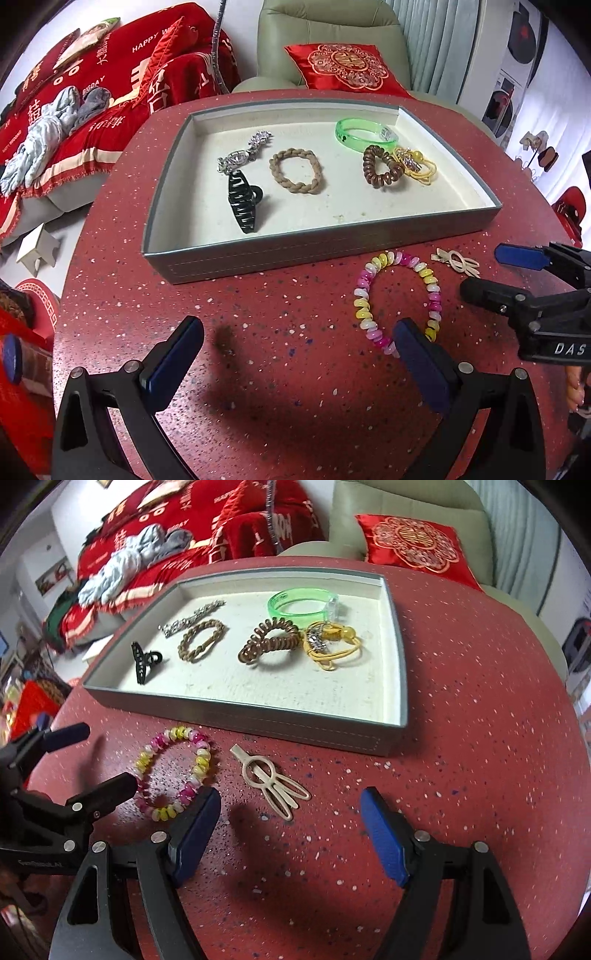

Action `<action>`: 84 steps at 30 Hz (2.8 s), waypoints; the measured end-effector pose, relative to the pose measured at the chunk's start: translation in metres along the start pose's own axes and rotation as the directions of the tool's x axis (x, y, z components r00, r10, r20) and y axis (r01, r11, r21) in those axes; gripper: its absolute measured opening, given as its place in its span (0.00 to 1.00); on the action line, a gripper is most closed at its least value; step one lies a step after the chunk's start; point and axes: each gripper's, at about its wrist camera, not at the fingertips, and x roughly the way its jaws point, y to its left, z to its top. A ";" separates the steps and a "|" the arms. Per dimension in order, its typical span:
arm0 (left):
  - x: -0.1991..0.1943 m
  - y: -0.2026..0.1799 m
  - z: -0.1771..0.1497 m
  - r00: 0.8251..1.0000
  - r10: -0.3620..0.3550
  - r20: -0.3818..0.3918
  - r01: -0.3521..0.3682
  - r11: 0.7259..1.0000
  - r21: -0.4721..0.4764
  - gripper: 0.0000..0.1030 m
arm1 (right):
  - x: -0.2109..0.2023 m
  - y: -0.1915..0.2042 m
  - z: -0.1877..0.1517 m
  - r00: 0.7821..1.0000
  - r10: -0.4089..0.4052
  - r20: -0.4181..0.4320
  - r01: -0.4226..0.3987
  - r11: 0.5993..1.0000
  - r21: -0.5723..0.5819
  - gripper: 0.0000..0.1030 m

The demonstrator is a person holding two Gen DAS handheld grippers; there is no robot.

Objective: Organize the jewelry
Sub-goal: 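Grasp the cream hair clip with the right tool while the left tool grasps the pink-yellow beaded bracelet, then carry the hair clip into the tray with the right tool while the left tool carries the beaded bracelet there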

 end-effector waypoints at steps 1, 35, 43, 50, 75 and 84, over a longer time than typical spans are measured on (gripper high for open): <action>0.002 -0.001 0.000 1.000 0.001 -0.004 -0.001 1.000 0.002 1.00 | 0.001 0.001 0.001 1.000 -0.006 0.001 0.006 1.000 -0.016 0.78; 0.006 -0.023 0.008 0.999 -0.048 -0.016 0.048 0.997 0.055 0.87 | -0.011 0.007 0.010 0.999 -0.011 0.052 0.012 1.000 -0.020 0.21; 0.002 -0.039 0.010 0.999 -0.053 -0.001 0.053 0.991 0.125 0.37 | -0.024 0.000 0.003 0.998 0.015 0.064 -0.018 0.999 0.048 0.21; -0.003 -0.031 0.008 0.994 -0.110 0.001 0.110 0.990 0.085 0.26 | -0.031 -0.003 -0.001 0.997 0.026 0.071 -0.033 0.994 0.102 0.21; -0.054 0.009 0.027 0.975 -0.181 0.132 0.181 0.983 0.010 0.26 | -0.055 -0.004 0.003 0.991 0.050 0.121 -0.069 0.986 0.152 0.21; -0.051 0.019 0.059 0.973 -0.171 0.156 0.176 0.984 -0.019 0.26 | -0.058 -0.003 0.039 0.987 0.037 0.157 -0.060 0.987 0.146 0.21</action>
